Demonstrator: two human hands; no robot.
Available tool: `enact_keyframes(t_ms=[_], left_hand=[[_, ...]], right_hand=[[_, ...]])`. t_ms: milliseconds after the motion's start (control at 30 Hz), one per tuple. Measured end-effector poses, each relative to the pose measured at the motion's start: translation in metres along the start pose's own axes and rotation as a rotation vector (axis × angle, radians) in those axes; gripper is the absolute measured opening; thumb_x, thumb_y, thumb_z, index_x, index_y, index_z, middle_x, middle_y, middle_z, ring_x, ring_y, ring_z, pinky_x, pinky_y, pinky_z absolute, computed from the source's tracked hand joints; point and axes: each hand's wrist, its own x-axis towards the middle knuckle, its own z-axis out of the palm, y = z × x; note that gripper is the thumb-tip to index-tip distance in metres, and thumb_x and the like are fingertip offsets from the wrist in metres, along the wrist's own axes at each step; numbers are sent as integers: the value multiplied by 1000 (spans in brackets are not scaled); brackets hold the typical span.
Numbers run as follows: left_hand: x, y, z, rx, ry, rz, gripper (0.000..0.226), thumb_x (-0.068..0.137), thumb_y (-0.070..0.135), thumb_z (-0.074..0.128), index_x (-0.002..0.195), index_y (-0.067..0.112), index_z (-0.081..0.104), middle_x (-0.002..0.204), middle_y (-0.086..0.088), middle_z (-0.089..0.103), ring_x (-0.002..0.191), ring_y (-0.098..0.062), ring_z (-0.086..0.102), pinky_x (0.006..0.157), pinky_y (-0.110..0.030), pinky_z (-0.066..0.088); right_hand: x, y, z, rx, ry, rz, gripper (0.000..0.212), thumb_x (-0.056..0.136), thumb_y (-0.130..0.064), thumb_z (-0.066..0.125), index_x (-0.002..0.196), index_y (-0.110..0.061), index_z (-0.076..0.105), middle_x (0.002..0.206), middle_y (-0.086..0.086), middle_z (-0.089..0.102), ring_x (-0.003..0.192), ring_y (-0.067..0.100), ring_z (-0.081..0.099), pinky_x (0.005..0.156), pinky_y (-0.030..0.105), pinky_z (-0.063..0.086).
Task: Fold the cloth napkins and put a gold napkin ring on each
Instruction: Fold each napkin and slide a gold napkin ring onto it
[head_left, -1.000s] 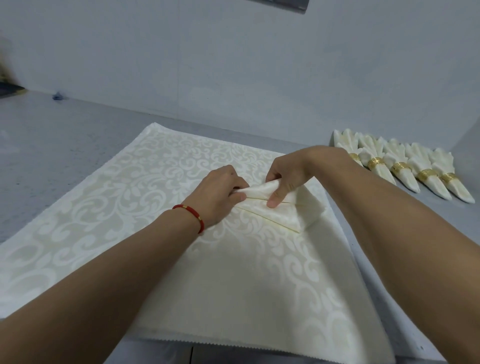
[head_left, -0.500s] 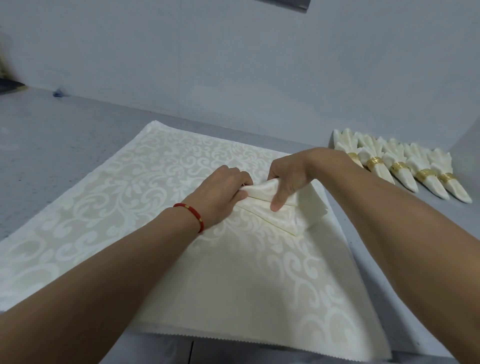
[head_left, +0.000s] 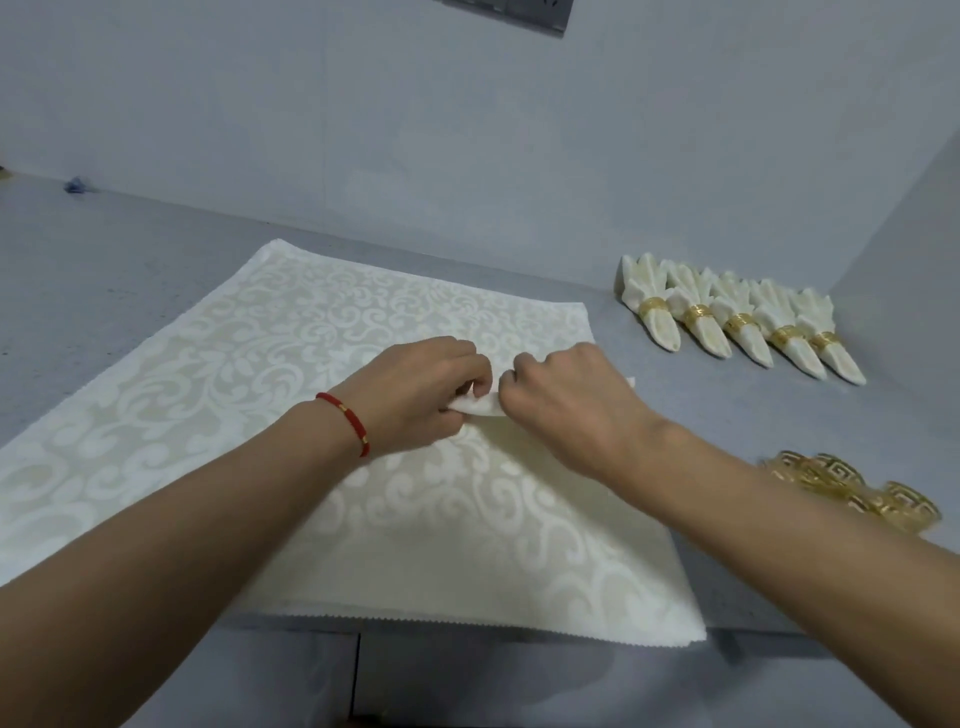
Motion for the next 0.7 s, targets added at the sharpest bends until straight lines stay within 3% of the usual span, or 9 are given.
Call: enact_keyframes(t_ms=[67, 133, 233, 300, 367, 467, 533, 600, 700], left_hand=[[1, 1, -7, -13, -107, -39, 22, 80, 20, 68, 97, 32, 61, 88, 15, 56, 83, -7, 51, 72, -33, 48], [3, 0, -15, -53, -184, -52, 16, 84, 27, 74, 97, 33, 66, 87, 17, 60, 80, -4, 54, 74, -25, 47], [2, -4, -25, -169, -248, -94, 20, 86, 27, 79, 104, 30, 74, 85, 19, 64, 78, 9, 57, 70, -8, 41], [2, -6, -28, -251, -244, -148, 20, 87, 21, 78, 105, 30, 75, 85, 19, 66, 79, 16, 58, 71, -3, 41], [5, -9, -30, -344, -244, -202, 17, 88, 16, 77, 102, 25, 76, 84, 15, 71, 76, 11, 63, 70, -5, 44], [14, -14, -31, -411, -325, -230, 14, 89, 15, 77, 99, 26, 76, 84, 12, 73, 74, 4, 66, 69, -9, 46], [22, -17, -31, -355, -388, -224, 14, 90, 20, 76, 100, 30, 73, 88, 13, 71, 74, 7, 63, 71, -10, 44], [29, -19, -33, -316, -449, -218, 15, 91, 23, 75, 101, 33, 69, 90, 15, 68, 72, 10, 60, 71, -12, 43], [37, -19, -37, -294, -522, -224, 16, 91, 25, 75, 103, 33, 69, 96, 14, 67, 72, 9, 61, 74, -17, 45]], right_hand=[[-7, -11, 3, 57, -66, 16, 51, 59, 13, 64, 72, -16, 24, 58, 1, 25, 42, 17, 8, 48, 24, 5], [-11, -14, 15, 89, -123, 114, 41, 78, -1, 68, 75, -16, 29, 65, -1, 38, 46, 21, 29, 47, 28, 13], [-11, -1, 14, 344, -325, 302, 18, 92, -31, 65, 90, -18, 52, 83, -2, 51, 79, 25, 59, 58, 32, 31], [-12, 13, 11, 585, -415, 416, 37, 82, -53, 77, 99, -25, 59, 91, -5, 57, 91, 21, 61, 68, 33, 41], [-17, 28, 10, 865, -449, 512, 54, 73, -69, 79, 100, -25, 64, 95, -9, 61, 89, 15, 59, 71, 30, 42], [-32, 43, 9, 1080, -481, 648, 86, 76, -73, 74, 141, -19, 58, 135, -5, 62, 123, 18, 58, 98, 32, 46], [-43, 51, 18, 1143, -461, 717, 81, 80, -67, 75, 136, -11, 59, 124, 6, 68, 114, 26, 65, 100, 38, 52], [-51, 54, 28, 1202, -445, 744, 65, 80, -63, 77, 108, -5, 68, 94, 15, 70, 86, 27, 67, 79, 35, 54], [-62, 47, 36, 1322, -421, 810, 61, 79, -58, 80, 105, -4, 72, 85, 21, 67, 70, 21, 58, 63, 31, 47]])
